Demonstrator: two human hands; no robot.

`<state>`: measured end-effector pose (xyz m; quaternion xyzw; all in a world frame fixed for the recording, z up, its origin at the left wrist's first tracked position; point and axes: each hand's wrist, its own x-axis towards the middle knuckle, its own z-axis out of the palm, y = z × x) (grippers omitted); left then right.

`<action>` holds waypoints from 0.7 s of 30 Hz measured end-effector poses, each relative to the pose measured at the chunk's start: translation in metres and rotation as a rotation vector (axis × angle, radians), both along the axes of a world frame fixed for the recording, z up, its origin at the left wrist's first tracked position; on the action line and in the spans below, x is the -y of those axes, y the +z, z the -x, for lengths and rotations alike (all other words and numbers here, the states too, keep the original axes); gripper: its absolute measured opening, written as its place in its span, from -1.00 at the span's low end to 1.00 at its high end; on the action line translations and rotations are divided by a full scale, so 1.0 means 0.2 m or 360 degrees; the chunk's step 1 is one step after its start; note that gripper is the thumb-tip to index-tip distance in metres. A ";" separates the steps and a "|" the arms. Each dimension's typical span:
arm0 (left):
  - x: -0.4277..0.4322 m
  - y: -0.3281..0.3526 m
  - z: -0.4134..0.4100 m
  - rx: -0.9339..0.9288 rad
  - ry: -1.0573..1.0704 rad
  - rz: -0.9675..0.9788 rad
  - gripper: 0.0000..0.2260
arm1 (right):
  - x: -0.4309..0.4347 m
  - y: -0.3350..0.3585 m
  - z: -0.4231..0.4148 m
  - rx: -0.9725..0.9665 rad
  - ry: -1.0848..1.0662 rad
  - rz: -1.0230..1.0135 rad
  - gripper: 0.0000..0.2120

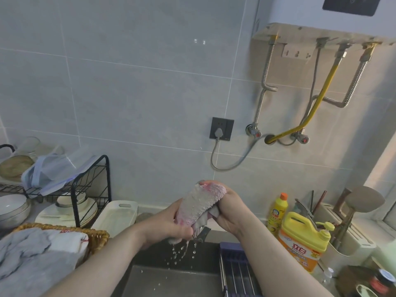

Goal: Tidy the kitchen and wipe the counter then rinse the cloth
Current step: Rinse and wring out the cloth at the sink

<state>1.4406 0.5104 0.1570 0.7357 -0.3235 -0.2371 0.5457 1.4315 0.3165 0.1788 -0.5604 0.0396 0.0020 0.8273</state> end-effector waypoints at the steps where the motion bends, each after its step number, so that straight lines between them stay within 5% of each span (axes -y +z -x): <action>1: 0.01 -0.01 0.00 -0.0054 -0.0025 0.0063 -0.34 | 0.00 0.01 0.00 -0.0009 0.0035 0.0002 -0.84; 5: 0.03 -0.03 -0.02 -0.0183 -0.0189 0.0260 -0.57 | 0.04 0.01 0.01 -0.0033 0.0188 -0.0044 -0.87; 8: 0.01 -0.07 -0.05 -0.0579 -0.0352 0.0359 -0.47 | 0.11 -0.03 0.02 -0.0077 0.0290 -0.0213 -0.66; 10: 0.02 -0.07 -0.05 -0.0588 -0.0326 0.0329 -0.67 | 0.16 -0.04 0.04 -0.0062 0.0405 -0.0357 -0.53; 13: 0.08 -0.08 -0.06 -0.0353 0.0084 0.0200 -0.81 | 0.22 -0.01 0.06 -0.0039 0.0534 -0.0370 -0.43; 18: 0.15 -0.11 -0.05 0.0124 0.0618 -0.0029 -0.66 | 0.23 -0.04 0.07 -0.0341 0.0363 -0.0002 -0.57; 21: 0.19 -0.12 -0.05 0.0480 0.0752 -0.0108 -0.68 | 0.26 -0.10 0.06 -0.0533 0.0382 -0.0075 -0.57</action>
